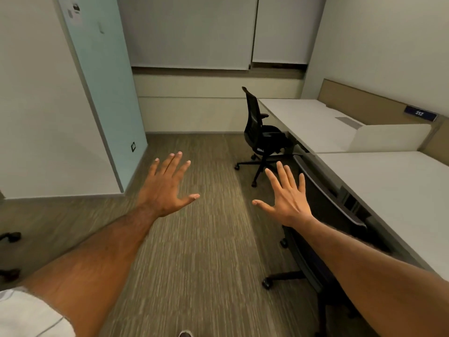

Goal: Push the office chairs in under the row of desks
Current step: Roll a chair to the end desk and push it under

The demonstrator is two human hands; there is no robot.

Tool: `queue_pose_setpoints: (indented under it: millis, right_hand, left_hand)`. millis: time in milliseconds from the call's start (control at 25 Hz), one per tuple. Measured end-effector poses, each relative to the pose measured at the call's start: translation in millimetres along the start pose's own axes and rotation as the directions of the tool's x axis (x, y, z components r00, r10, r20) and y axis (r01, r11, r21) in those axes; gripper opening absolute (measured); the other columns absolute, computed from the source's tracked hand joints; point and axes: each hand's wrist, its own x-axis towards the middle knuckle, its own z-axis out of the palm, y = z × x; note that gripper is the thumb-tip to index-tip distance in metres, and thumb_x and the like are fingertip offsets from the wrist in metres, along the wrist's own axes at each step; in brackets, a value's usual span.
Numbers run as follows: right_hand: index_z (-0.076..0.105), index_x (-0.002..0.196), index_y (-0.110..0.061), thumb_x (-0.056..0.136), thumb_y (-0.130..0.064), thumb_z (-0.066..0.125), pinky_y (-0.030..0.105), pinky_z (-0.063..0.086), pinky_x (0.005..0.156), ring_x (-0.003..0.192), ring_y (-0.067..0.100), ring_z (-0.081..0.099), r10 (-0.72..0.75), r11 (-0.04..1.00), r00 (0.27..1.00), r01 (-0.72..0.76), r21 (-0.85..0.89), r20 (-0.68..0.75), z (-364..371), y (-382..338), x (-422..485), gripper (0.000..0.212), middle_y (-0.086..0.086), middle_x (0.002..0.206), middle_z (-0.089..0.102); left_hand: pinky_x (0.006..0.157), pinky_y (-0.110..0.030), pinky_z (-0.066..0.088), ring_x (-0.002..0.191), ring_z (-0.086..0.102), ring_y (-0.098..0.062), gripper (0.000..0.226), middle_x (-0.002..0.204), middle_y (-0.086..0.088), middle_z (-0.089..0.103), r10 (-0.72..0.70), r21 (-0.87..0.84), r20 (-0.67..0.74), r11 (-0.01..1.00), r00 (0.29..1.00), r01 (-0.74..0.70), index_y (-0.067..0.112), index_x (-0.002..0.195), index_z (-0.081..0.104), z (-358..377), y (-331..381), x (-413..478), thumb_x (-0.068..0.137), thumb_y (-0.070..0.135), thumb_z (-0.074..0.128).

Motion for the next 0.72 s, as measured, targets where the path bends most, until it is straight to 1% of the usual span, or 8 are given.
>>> queue_pose_setpoints:
  millis: [120,200,360,440,560,720]
  right_hand:
    - [-0.003,0.164,-0.03,0.084,-0.089,0.028,0.059,-0.018,0.12,0.155,0.028,-0.021,0.02,1.0,1.0,-0.019,-0.018,0.022,33,3,75,0.105,0.007,0.17,-0.022]
    - [-0.003,0.165,-0.03,0.084,-0.09,0.027,0.06,-0.017,0.121,0.156,0.027,-0.02,0.042,0.999,0.998,-0.041,-0.029,0.049,50,6,125,0.105,0.007,0.17,-0.021]
    - [0.0,0.165,-0.032,0.083,-0.092,0.025,0.062,-0.011,0.124,0.157,0.027,-0.016,0.143,0.99,0.989,-0.143,-0.011,0.041,69,22,211,0.105,0.006,0.171,-0.016]
    - [0.0,0.164,-0.033,0.082,-0.093,0.024,0.06,-0.011,0.124,0.157,0.026,-0.016,0.166,0.986,0.985,-0.166,-0.002,0.049,80,28,253,0.105,0.006,0.171,-0.016]
    - [0.0,0.164,-0.033,0.083,-0.092,0.024,0.057,-0.015,0.123,0.157,0.026,-0.015,0.158,0.987,0.986,-0.159,0.005,0.056,103,32,307,0.103,0.005,0.171,-0.016]
    - [0.0,0.164,-0.032,0.085,-0.089,0.027,0.053,-0.018,0.12,0.157,0.026,-0.015,0.163,0.986,0.982,-0.165,0.015,0.096,155,44,387,0.101,0.006,0.171,-0.016]
  left_hand:
    - [0.124,-0.061,0.006,0.157,0.0,-0.028,0.107,0.171,-0.009,0.002,0.021,0.02,0.029,1.0,0.999,-0.022,0.022,0.163,0.013,53,-38,64,0.082,0.092,0.012]
    - [0.124,-0.061,0.004,0.157,-0.001,-0.028,0.107,0.171,-0.008,0.0,0.037,-0.009,0.063,0.999,0.997,-0.037,0.023,0.163,0.013,84,-68,109,0.081,0.093,0.011]
    - [0.123,-0.062,0.001,0.157,-0.004,-0.027,0.108,0.171,-0.007,-0.005,0.06,-0.037,0.106,0.998,0.992,-0.057,0.025,0.163,0.01,132,-122,188,0.08,0.094,0.009]
    - [0.123,-0.062,0.001,0.157,-0.004,-0.027,0.108,0.171,-0.006,-0.005,0.063,-0.047,0.119,0.997,0.991,-0.058,0.025,0.163,0.01,154,-146,225,0.08,0.094,0.007]
    - [0.123,-0.063,0.001,0.157,-0.005,-0.027,0.109,0.171,-0.004,-0.007,0.079,-0.054,0.129,0.996,0.989,-0.072,0.025,0.163,0.01,189,-171,274,0.079,0.095,0.004]
    - [0.121,-0.065,0.001,0.157,-0.004,-0.027,0.108,0.17,-0.003,-0.004,0.095,-0.071,0.169,0.994,0.981,-0.084,0.026,0.162,0.009,248,-193,344,0.08,0.095,0.008]
